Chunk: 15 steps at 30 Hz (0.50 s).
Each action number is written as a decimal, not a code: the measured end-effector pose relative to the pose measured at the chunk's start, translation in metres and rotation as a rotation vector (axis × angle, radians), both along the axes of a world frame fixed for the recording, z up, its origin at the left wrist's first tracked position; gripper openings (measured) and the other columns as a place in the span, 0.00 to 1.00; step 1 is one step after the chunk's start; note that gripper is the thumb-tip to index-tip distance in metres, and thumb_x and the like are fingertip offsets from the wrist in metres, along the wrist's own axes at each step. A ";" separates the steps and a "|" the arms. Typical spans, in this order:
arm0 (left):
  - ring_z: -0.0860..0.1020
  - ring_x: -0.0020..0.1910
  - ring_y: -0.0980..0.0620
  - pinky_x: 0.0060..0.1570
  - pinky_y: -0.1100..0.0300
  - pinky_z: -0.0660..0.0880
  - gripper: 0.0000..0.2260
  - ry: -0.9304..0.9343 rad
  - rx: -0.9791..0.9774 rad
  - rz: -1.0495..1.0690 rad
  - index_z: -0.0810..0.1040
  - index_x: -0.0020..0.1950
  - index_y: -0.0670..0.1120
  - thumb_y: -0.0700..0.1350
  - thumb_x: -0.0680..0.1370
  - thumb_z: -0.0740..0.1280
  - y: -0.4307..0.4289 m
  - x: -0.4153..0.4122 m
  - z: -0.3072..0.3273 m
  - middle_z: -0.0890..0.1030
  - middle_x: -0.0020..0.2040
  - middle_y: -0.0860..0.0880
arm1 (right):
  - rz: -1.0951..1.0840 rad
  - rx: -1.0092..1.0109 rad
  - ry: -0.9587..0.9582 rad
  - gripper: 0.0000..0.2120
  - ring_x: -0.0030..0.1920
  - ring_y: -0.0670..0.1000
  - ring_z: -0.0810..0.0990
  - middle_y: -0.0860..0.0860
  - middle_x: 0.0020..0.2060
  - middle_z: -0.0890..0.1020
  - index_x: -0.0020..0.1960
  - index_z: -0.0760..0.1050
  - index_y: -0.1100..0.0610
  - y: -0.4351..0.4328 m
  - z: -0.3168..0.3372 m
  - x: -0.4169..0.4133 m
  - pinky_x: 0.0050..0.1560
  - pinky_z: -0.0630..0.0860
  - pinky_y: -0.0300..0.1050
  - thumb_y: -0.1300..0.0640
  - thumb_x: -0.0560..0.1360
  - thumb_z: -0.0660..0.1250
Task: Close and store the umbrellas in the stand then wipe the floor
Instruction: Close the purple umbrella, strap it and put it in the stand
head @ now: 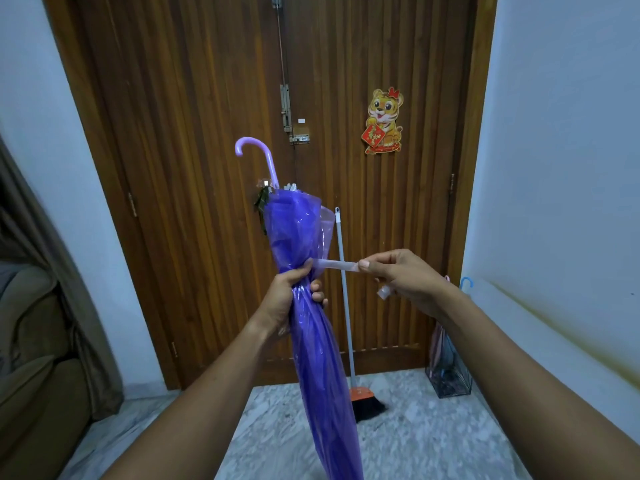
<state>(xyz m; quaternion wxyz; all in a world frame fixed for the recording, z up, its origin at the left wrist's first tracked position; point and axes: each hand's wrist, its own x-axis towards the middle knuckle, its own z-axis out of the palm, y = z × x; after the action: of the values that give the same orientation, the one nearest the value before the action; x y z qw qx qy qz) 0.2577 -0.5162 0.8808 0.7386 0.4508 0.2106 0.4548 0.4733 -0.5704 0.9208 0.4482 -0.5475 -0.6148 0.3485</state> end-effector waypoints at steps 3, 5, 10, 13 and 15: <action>0.74 0.27 0.53 0.36 0.58 0.77 0.12 -0.005 -0.011 -0.007 0.76 0.45 0.41 0.50 0.78 0.67 0.001 -0.002 -0.001 0.73 0.31 0.49 | 0.055 -0.002 0.078 0.11 0.36 0.43 0.78 0.49 0.42 0.84 0.52 0.86 0.57 -0.001 -0.003 -0.001 0.36 0.73 0.37 0.51 0.76 0.71; 0.74 0.28 0.52 0.36 0.57 0.77 0.12 -0.014 -0.009 -0.005 0.77 0.45 0.41 0.51 0.77 0.67 0.002 -0.005 -0.002 0.73 0.31 0.48 | 0.069 0.000 0.138 0.10 0.38 0.45 0.79 0.51 0.41 0.85 0.50 0.86 0.58 0.000 -0.004 0.001 0.38 0.75 0.39 0.53 0.72 0.75; 0.74 0.26 0.52 0.35 0.57 0.78 0.13 -0.025 -0.013 -0.005 0.76 0.45 0.41 0.51 0.78 0.66 0.001 -0.008 -0.001 0.73 0.30 0.48 | 0.095 0.016 0.207 0.12 0.46 0.53 0.84 0.59 0.48 0.86 0.48 0.86 0.59 0.005 -0.008 0.006 0.53 0.79 0.50 0.55 0.66 0.77; 0.74 0.26 0.52 0.35 0.57 0.77 0.13 -0.032 -0.023 -0.016 0.76 0.43 0.41 0.51 0.78 0.66 -0.001 -0.007 -0.001 0.72 0.29 0.48 | 0.122 0.019 0.200 0.06 0.41 0.50 0.83 0.54 0.42 0.86 0.47 0.84 0.59 0.007 -0.007 0.005 0.44 0.80 0.45 0.59 0.71 0.76; 0.73 0.25 0.52 0.35 0.57 0.76 0.14 -0.036 -0.042 -0.035 0.75 0.42 0.41 0.52 0.78 0.66 -0.003 -0.004 -0.001 0.72 0.28 0.49 | 0.134 0.017 0.176 0.07 0.36 0.47 0.80 0.51 0.38 0.83 0.44 0.82 0.59 0.007 -0.007 0.001 0.38 0.76 0.41 0.57 0.71 0.76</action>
<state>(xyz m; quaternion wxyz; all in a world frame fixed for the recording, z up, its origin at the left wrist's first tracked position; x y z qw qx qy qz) 0.2539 -0.5193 0.8798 0.7594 0.4307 0.1987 0.4453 0.4746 -0.5631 0.9136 0.4807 -0.4684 -0.6115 0.4191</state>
